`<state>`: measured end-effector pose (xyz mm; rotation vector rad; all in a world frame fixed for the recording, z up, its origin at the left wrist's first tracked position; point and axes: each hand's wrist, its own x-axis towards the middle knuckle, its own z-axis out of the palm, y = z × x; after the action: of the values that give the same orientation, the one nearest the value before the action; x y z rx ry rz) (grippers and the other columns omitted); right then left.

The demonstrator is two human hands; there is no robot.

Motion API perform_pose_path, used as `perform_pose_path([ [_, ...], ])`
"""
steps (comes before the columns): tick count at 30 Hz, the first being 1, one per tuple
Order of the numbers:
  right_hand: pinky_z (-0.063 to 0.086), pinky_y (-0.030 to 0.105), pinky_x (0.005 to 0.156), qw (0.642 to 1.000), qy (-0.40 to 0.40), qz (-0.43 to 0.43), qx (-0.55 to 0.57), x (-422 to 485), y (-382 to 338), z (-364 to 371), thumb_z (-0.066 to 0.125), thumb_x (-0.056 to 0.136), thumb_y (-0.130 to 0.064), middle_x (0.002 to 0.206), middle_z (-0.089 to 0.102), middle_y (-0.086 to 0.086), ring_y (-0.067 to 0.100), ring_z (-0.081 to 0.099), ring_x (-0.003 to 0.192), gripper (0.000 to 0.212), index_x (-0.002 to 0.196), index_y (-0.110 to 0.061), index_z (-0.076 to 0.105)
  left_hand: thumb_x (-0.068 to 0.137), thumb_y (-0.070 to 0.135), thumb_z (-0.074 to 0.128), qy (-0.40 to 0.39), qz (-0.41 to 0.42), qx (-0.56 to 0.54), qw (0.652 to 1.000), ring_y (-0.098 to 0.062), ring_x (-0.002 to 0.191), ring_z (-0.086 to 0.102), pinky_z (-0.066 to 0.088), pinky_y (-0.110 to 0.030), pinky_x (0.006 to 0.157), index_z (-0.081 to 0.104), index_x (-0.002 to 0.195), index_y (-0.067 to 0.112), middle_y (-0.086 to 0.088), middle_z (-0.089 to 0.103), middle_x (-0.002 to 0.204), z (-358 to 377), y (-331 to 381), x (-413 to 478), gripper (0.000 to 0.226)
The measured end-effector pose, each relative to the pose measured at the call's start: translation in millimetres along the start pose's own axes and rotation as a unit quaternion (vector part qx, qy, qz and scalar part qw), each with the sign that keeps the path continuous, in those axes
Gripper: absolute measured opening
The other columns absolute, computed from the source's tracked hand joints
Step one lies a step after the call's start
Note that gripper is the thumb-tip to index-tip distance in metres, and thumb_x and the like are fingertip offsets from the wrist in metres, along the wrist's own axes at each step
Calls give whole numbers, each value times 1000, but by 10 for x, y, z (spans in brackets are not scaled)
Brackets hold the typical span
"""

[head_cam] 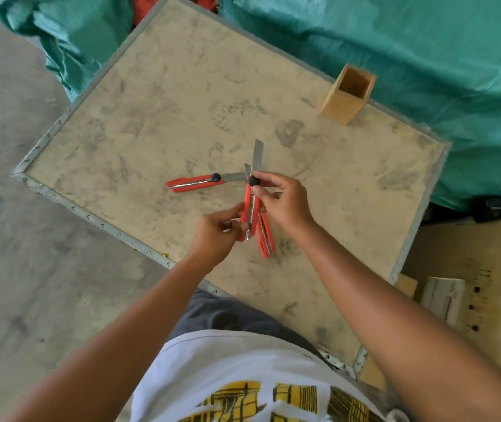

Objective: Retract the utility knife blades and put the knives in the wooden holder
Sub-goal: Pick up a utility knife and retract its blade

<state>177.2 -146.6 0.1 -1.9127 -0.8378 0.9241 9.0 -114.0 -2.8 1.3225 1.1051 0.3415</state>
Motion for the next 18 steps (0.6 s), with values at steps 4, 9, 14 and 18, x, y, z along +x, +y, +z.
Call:
perform_pose_path([
  [4,66,45,72,998,53,5,32,-10,-103,-159,73,91,-11,110,77,0,18,79,74,31,121,-19,73,91,5,66,-96,-21,-29,995,-21,92,72,62,-27,75,58,135,23,-6,76,104,-38,196,49,49],
  [9,66,43,70,996,86,-24,16,-16,-401,-275,77,89,-12,112,77,1,17,78,76,29,118,-15,75,89,0,67,-154,33,15,987,-24,90,73,63,-34,77,62,133,22,-3,77,100,-257,459,280,50],
  [14,63,25,76,997,59,-40,-26,-111,-508,-269,76,88,-5,119,70,-6,6,74,83,21,109,-6,79,89,-3,67,-151,33,-33,987,-11,88,73,62,-27,72,66,124,15,8,78,94,-415,639,453,39],
  [18,54,8,79,997,51,-49,-37,-205,-605,-132,78,87,-7,119,71,-3,-12,67,83,20,107,-9,80,90,0,66,-178,21,-58,982,-11,89,74,60,-26,72,69,117,20,9,79,91,-573,784,579,33],
])
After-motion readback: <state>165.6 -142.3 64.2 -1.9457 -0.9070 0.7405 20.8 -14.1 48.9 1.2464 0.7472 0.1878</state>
